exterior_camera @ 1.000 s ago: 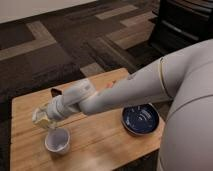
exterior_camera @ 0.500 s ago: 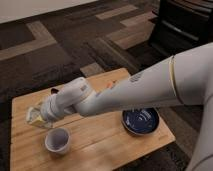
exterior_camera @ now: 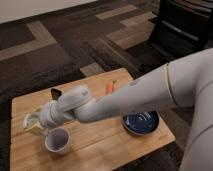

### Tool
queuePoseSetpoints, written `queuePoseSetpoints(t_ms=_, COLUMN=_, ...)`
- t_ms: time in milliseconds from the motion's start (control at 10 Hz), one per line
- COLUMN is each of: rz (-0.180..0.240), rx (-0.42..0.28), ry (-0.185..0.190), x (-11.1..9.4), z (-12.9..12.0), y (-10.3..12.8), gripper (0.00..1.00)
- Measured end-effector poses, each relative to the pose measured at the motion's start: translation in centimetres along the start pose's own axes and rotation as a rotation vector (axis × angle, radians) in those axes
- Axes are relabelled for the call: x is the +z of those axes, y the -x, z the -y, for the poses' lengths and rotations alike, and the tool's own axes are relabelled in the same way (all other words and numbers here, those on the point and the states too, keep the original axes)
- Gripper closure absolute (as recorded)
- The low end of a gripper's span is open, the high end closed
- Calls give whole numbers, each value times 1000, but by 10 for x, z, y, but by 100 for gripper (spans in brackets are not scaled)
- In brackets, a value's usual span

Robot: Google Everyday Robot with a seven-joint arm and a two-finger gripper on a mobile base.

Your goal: Place the white sponge in the ceramic cup

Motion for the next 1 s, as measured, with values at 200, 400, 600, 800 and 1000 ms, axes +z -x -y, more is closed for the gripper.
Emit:
queuePoseSetpoints(t_ms=200, rz=-7, rx=-3, ry=-19, x=-6, z=-12, y=-4, gripper=100)
queuePoseSetpoints(t_ms=400, rz=-21, rx=-3, ry=-34, x=-10, z=-23, y=-8, gripper=100)
queuePoseSetpoints(t_ms=600, rz=-25, rx=5, ry=-44, x=-11, z=-29, y=-10, gripper=100)
queuePoseSetpoints(t_ms=800, rz=-27, rx=4, ry=-68, x=-18, z=-30, y=-9, gripper=100)
queuePoseSetpoints(t_ms=1000, rz=-29, rx=28, ry=-114, x=-34, z=-25, y=-14, gripper=100)
